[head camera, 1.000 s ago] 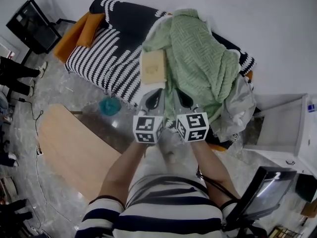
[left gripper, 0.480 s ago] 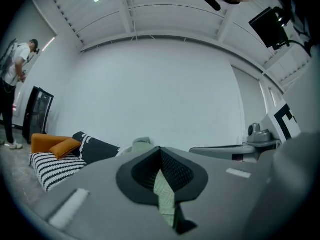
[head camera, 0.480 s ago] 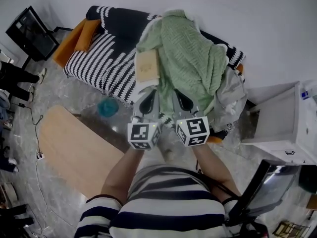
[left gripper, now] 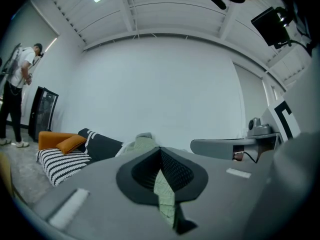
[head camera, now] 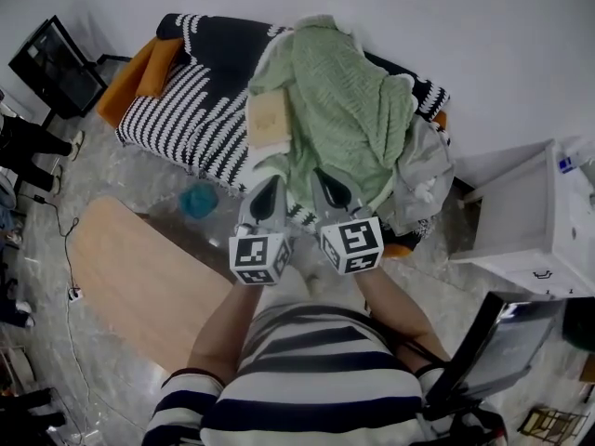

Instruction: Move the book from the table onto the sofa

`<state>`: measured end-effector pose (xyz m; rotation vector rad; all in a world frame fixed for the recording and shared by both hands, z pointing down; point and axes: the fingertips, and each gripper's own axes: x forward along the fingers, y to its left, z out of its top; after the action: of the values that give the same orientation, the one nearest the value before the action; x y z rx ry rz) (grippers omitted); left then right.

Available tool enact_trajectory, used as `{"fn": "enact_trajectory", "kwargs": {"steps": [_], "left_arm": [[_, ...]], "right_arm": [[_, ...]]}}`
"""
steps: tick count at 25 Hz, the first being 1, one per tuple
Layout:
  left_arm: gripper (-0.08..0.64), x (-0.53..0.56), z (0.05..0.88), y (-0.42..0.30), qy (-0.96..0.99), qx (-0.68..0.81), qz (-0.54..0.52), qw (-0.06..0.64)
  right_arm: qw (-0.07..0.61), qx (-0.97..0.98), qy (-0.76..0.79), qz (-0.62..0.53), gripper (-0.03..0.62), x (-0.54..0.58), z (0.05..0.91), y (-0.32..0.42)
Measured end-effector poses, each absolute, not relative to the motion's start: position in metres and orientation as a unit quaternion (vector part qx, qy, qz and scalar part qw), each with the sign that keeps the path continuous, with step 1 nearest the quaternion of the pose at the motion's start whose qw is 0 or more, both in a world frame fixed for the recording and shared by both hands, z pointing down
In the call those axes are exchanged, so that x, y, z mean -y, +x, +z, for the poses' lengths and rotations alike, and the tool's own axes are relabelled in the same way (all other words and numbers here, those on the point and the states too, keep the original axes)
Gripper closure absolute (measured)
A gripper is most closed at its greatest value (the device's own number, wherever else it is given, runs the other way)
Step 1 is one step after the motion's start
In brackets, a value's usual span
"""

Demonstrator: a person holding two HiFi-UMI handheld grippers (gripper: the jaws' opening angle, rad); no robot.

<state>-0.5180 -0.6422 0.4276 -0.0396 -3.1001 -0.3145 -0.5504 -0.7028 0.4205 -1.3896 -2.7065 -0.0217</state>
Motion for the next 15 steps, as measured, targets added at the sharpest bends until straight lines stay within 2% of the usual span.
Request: {"fn": "enact_trajectory", "kwargs": {"steps": [15], "left_arm": [[0.555,0.623,0.443,-0.481,0.017,0.993,-0.110,0.049]], "right_arm": [[0.086,0.895,-0.438,-0.005,0.592,0.674,0.431,-0.515]]}}
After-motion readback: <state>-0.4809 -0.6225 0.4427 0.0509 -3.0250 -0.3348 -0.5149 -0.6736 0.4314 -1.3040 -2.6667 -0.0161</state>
